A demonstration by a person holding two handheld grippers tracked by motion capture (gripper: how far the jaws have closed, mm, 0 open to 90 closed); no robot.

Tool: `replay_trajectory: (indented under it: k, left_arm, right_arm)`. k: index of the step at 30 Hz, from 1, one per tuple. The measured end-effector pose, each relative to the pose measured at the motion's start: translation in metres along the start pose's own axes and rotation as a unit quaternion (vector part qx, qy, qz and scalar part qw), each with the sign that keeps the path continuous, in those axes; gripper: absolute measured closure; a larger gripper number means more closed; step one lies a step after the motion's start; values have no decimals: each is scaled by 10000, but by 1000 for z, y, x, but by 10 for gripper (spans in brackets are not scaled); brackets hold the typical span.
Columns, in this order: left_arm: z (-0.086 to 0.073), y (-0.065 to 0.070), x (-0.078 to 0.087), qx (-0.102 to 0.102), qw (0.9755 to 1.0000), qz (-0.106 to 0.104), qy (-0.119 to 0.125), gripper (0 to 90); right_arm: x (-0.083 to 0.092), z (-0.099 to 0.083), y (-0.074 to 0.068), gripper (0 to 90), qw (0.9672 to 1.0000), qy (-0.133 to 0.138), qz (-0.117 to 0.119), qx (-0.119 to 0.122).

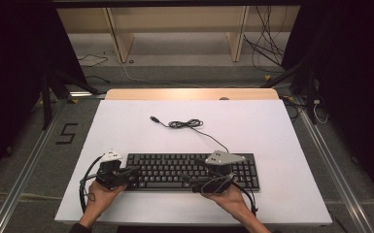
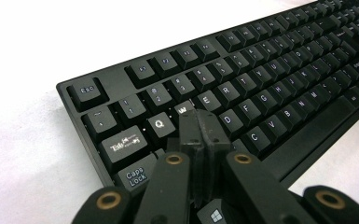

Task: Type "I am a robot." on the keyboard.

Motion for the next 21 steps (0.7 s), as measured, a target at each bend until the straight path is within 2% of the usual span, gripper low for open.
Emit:
replay_trajectory:
  k: [8,14,21]
  left_arm:
    - [-1,-2,-3,6,10000,68,-64,889]
    - [-3,-3,-8,-38,9996,153,-234,890]
    - [-3,-2,-9,4,9996,168,-225,891]
  right_arm:
    - [0,0,0,252,10000,-1,3,-3]
    - [0,0,0,252,10000,1,-1,1]
    - [0,0,-1,252,10000,0,9,16]
Point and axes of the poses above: each handheld gripper's, and its own axes: x roughly backward along the jaws, z roughly out of its top, y roughly to its right, the point moved 4 cm from there along -x, roughly forward along the jaws, and after that the axes turned 10 degrees about -z, right-handed, at the moved point
